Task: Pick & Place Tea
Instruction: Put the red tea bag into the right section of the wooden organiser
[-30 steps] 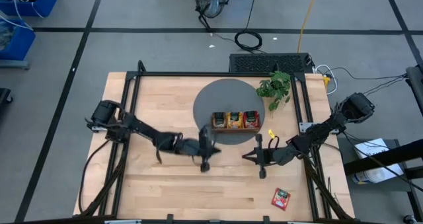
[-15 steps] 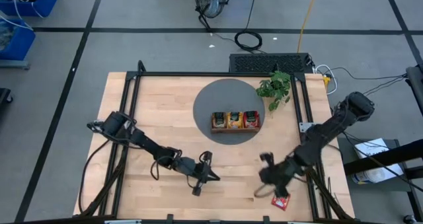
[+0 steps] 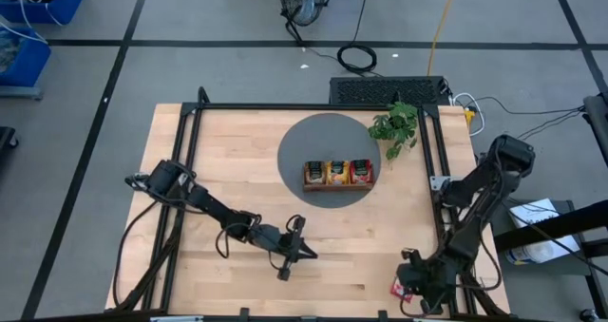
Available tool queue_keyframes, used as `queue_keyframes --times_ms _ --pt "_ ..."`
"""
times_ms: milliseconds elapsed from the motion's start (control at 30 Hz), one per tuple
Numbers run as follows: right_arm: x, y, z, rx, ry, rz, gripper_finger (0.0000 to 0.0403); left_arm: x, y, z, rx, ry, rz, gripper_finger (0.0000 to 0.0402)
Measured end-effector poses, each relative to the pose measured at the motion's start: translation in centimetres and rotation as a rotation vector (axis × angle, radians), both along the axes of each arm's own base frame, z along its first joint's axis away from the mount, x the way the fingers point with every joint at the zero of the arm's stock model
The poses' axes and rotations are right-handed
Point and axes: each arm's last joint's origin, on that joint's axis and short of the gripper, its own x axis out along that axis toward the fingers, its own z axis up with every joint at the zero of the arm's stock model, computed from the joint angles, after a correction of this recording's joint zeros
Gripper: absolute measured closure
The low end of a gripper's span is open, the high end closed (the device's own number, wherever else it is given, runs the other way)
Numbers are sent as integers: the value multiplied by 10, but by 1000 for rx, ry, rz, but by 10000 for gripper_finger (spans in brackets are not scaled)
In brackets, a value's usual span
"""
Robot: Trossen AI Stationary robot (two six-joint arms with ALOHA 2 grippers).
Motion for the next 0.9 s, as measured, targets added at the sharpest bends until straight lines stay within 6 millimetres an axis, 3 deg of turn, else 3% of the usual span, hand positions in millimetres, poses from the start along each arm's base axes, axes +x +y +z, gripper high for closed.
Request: queue_keyframes --times_ms 300,633,900 --pt "-5 -12 -46 -49 131 1 403 4 10 0 -5 5 39 380" --pt "10 -35 -56 -152 44 45 403 5 12 0 -33 13 54 380" --pt "38 -58 -57 -308 -114 46 403 3 7 0 -34 18 -82 380"
